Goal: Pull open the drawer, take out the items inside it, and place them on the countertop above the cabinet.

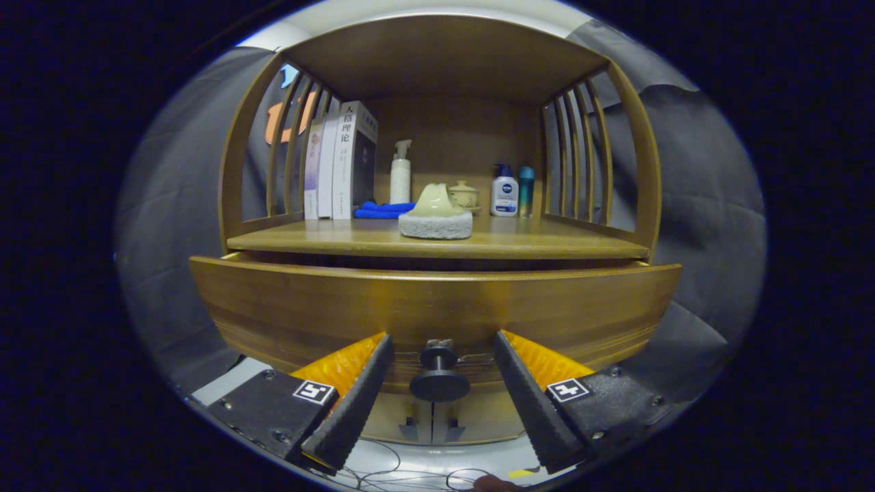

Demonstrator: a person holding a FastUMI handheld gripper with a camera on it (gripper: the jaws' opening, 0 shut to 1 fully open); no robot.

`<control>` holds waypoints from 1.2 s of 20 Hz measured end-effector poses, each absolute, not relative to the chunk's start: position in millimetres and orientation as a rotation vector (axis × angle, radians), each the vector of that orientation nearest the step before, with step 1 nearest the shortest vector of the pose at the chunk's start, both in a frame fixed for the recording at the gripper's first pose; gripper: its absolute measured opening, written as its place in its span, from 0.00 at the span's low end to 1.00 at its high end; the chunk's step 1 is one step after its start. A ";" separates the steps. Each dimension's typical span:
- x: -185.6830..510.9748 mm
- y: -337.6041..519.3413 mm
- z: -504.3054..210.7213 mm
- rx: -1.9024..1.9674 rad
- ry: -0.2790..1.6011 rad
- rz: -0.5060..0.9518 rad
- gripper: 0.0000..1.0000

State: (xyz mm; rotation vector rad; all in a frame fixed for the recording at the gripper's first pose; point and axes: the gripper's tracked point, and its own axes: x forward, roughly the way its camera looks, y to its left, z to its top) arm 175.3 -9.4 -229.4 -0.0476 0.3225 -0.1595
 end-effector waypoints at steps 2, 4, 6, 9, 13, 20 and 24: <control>188.7 -11.5 -231.8 -0.084 0.331 -0.166 0.98; 201.5 -13.0 -233.3 -0.099 0.334 -0.173 0.98; 211.1 -12.5 -233.2 -0.086 0.342 -0.177 0.98; 212.3 -12.0 -236.7 -0.082 0.336 -0.193 0.99; 211.0 -7.1 -238.2 -0.026 0.344 -0.168 1.00; 172.9 -9.3 -191.7 -0.042 0.270 -0.130 1.00; 141.9 -6.3 -172.6 -0.006 0.271 -0.097 1.00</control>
